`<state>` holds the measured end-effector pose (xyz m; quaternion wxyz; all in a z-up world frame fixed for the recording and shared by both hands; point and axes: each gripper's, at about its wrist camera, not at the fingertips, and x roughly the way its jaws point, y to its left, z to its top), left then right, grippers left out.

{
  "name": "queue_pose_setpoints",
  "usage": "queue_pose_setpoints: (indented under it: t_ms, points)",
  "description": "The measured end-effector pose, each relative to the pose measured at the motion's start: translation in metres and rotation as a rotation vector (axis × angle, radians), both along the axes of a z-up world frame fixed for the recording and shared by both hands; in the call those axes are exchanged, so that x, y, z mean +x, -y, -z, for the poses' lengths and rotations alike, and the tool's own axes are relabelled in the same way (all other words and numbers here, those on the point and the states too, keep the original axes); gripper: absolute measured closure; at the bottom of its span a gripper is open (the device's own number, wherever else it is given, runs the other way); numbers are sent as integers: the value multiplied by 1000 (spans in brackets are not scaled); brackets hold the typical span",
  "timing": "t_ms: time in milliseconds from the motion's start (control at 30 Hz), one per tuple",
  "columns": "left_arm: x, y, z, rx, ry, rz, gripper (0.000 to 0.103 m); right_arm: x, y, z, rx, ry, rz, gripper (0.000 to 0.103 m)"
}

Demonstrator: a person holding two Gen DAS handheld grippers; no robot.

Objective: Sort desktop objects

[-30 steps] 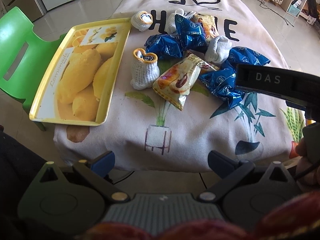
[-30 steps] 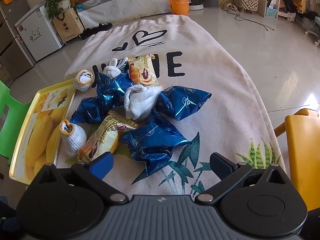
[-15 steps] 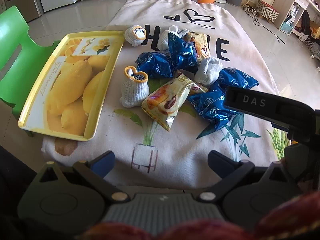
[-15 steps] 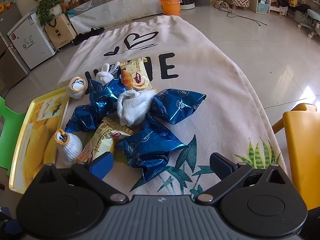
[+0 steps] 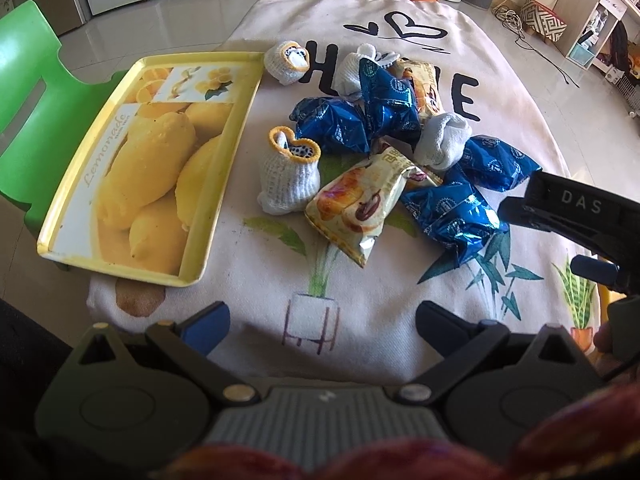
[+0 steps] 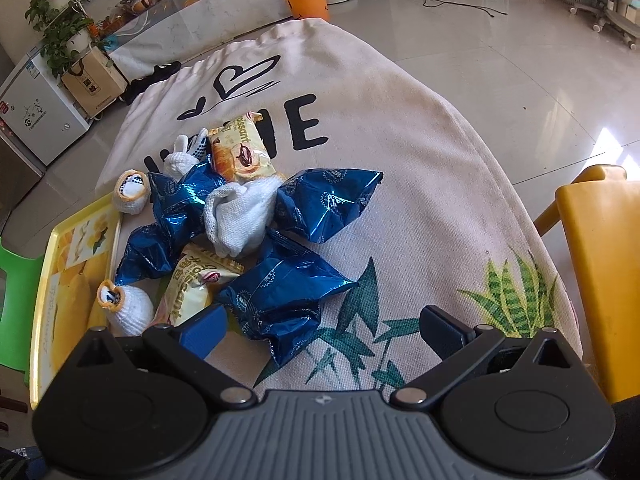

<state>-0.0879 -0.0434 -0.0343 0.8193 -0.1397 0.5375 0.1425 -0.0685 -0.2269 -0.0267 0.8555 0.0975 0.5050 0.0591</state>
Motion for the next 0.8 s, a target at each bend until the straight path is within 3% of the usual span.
queue_pose_setpoints:
  t_ms: [133, 300, 533, 800]
  points:
    - [-1, -13, -1, -90, 41, 1, 0, 1, 1, 2, 14, -12, 7, 0]
    - [1, -15, 4, -53, 5, -12, 0, 2, -1, 4, 8, -26, 4, 0]
    - [-1, -17, 5, -72, -4, -17, 0, 2, -1, 5, 19, -33, 0, 0]
    - [-2, -5, -1, 1, -6, -5, 0, 0, -3, 5, 11, -28, -24, 0]
